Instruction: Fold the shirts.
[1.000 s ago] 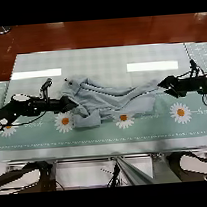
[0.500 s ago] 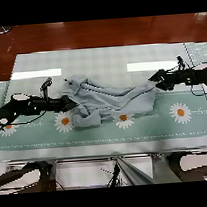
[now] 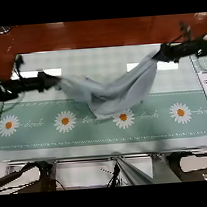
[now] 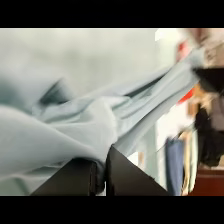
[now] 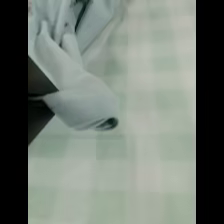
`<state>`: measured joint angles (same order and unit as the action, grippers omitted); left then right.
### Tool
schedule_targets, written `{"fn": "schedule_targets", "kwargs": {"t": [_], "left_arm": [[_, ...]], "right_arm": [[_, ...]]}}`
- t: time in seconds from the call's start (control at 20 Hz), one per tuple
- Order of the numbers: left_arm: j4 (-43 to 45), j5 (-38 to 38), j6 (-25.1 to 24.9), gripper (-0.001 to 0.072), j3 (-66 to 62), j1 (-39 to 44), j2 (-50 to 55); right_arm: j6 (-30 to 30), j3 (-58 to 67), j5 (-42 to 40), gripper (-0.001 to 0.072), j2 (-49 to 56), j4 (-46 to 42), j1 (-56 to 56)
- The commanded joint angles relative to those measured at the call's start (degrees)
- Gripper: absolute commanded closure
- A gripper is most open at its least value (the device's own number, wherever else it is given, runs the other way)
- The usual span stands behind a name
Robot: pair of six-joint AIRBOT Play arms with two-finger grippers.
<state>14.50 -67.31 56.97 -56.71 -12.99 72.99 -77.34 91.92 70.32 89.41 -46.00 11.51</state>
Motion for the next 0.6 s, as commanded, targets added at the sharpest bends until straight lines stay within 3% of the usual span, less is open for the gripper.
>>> {"fn": "schedule_targets", "kwargs": {"t": [0.0,0.15,0.4,0.55], "left_arm": [[-9.1,-1.5,1.9,0.0668,-19.3,-2.7,-4.0],[-3.8,0.6,7.9,0.0668,-37.6,-2.6,-7.0],[23.4,0.5,21.5,0.0668,-59.1,-2.6,-15.0],[33.5,0.1,22.5,0.0668,-61.5,-2.6,-23.0]], "right_arm": [[-3.4,19.7,3.1,0.069,-6.7,-1.3,-0.2],[-3.6,26.9,2.8,0.069,-16.1,-2.4,-0.2],[-2.2,26.9,8.5,0.0689,-34.1,-11.0,-0.2],[-3.1,26.9,8.6,0.0689,-42.4,-14.2,-0.2]]}}
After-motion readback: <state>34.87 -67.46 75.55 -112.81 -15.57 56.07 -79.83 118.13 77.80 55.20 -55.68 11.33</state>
